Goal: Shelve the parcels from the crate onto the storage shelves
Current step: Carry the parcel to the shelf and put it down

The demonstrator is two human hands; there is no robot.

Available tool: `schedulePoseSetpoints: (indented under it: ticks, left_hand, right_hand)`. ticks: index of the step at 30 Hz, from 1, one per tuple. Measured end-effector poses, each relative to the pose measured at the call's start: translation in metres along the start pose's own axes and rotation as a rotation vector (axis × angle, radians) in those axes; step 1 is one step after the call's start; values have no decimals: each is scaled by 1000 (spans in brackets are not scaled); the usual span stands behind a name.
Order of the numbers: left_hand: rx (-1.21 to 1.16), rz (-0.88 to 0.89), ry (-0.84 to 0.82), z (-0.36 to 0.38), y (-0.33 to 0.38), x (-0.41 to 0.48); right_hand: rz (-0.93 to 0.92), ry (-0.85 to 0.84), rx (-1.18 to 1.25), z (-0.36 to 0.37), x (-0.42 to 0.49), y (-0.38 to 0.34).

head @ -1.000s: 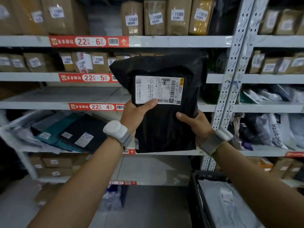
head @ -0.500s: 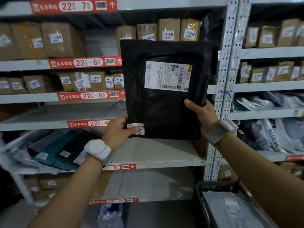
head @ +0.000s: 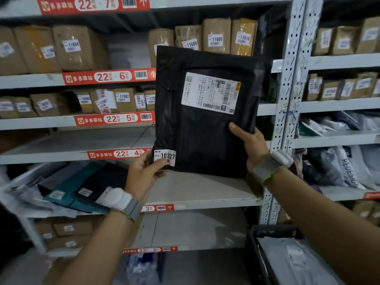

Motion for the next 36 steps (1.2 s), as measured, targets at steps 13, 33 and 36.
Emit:
schedulePoseSetpoints:
  ticks: [13,33,36]
  left_hand:
    - [-355,-321,209,-39,-123,-31]
    - [149,-745,484,-281,-230,56]
    - [161,-774,547,-290,-244,64]
  right_hand:
    - [331,-132,32,33,-13,160]
    - [1066,-260,-9,76,25,470]
    - [1134,-224,-16,79,38,496]
Point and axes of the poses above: each hand's wrist, its own x-axis towards the middle knuckle, its own z-axis out of the palm, y = z × x, the point moved 7 cm from there along x, towards the middle knuckle, and after that the axes turned 5 degrees about -x, right-handed, at the moved point
